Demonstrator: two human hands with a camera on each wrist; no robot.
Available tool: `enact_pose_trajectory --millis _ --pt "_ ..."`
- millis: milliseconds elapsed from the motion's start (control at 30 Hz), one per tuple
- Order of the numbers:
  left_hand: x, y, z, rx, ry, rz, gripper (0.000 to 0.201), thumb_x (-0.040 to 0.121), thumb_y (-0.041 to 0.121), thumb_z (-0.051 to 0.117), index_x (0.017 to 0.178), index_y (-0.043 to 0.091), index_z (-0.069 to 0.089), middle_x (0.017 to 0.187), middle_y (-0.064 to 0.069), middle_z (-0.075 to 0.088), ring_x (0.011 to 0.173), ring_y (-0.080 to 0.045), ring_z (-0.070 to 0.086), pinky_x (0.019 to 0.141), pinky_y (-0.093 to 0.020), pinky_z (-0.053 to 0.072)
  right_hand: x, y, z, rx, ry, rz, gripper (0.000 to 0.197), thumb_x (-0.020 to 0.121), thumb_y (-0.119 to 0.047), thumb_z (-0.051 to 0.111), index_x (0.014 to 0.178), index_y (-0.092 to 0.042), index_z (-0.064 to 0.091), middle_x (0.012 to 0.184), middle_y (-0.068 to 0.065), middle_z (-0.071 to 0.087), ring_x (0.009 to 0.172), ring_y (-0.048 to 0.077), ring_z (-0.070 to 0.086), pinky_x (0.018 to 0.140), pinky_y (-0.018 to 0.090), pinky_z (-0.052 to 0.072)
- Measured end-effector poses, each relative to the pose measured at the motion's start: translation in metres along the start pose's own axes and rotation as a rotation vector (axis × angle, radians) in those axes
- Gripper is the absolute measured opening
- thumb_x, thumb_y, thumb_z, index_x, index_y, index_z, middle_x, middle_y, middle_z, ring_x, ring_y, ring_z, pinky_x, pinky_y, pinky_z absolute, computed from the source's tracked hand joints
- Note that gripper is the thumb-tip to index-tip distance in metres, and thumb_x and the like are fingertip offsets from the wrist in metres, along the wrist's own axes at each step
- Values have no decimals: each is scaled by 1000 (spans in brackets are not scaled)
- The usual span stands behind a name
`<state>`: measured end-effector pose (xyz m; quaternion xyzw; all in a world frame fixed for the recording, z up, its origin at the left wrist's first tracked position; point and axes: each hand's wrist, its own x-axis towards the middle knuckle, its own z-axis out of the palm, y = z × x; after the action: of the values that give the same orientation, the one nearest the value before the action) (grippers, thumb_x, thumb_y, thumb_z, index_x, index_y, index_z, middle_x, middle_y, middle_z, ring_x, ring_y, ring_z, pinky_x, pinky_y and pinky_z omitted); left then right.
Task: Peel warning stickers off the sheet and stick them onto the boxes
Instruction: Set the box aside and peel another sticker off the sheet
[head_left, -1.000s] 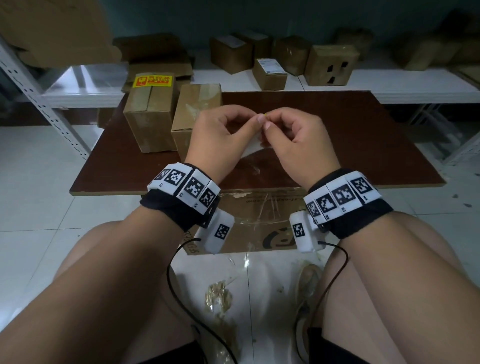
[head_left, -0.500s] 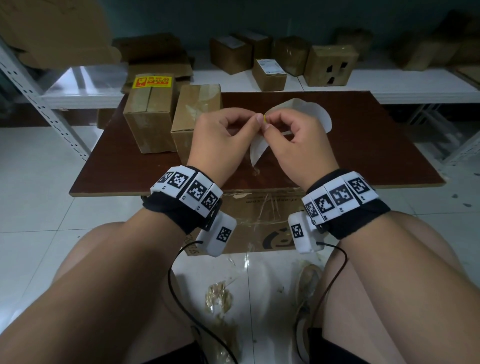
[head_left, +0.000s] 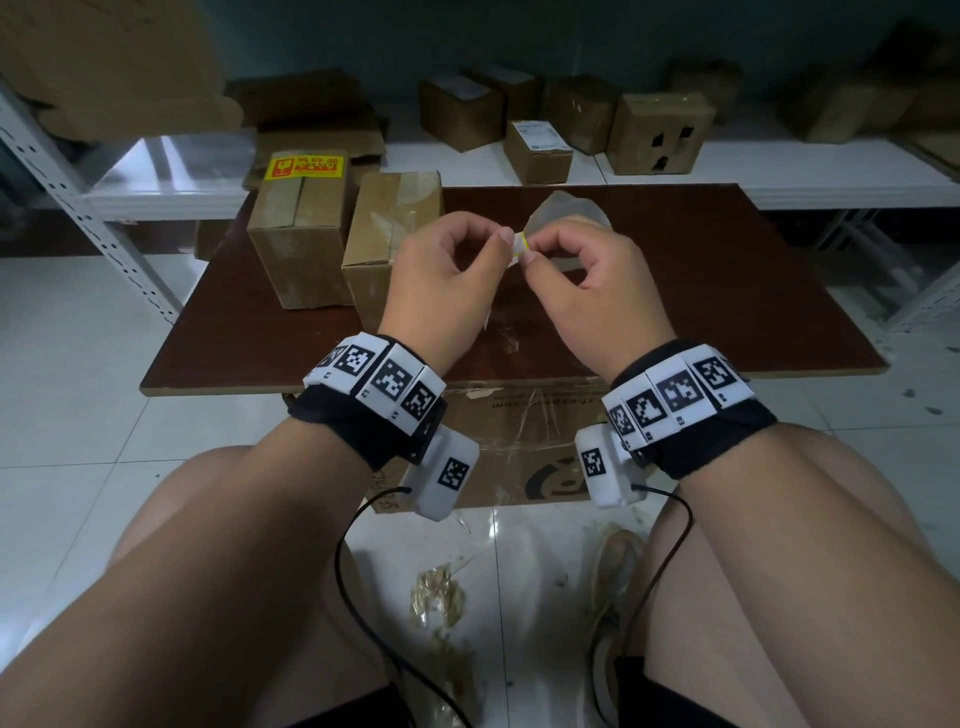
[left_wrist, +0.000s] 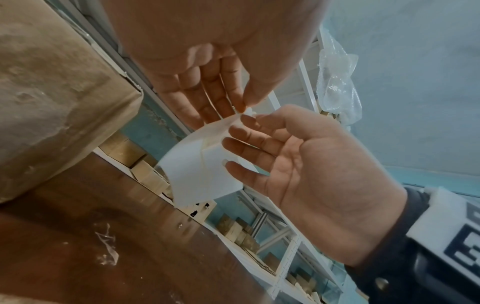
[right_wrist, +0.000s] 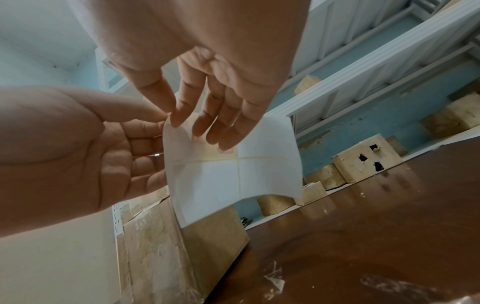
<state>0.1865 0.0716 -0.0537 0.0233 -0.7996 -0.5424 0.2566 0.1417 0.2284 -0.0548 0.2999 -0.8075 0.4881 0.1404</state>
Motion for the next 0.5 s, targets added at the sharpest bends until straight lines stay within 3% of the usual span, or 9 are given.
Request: enact_pose_trajectory --millis 133,300,367,500 --pt "1 1 -1 -34 5 -11 13 101 28 66 94 21 75 84 1 74 78 -14 69 72 -37 58 0 0 -1 12 6 9 16 101 -21 67 98 -11 79 96 -3 74 95 6 67 85 15 49" --pt "0 3 -2 -36 7 -37 15 101 28 65 95 19 74 88 -6 76 83 -26 73 78 -48 61 1 -1 0 50 10 70 17 102 -25 67 101 -15 80 98 -6 75 97 4 68 86 18 52" --pt "-1 5 -3 -42 9 -50 14 102 27 64 93 22 73 86 -4 75 83 -26 73 78 -47 62 2 0 1 62 19 91 17 102 -24 67 102 -15 80 100 -5 74 97 4 67 87 21 53" --pt "-1 7 -3 -53 8 -73 14 104 24 64 92 25 72 83 3 71 77 -10 67 72 -34 58 2 1 1 106 28 127 16 101 -22 67 102 -13 80 95 -8 71 91 0 64 85 24 51"
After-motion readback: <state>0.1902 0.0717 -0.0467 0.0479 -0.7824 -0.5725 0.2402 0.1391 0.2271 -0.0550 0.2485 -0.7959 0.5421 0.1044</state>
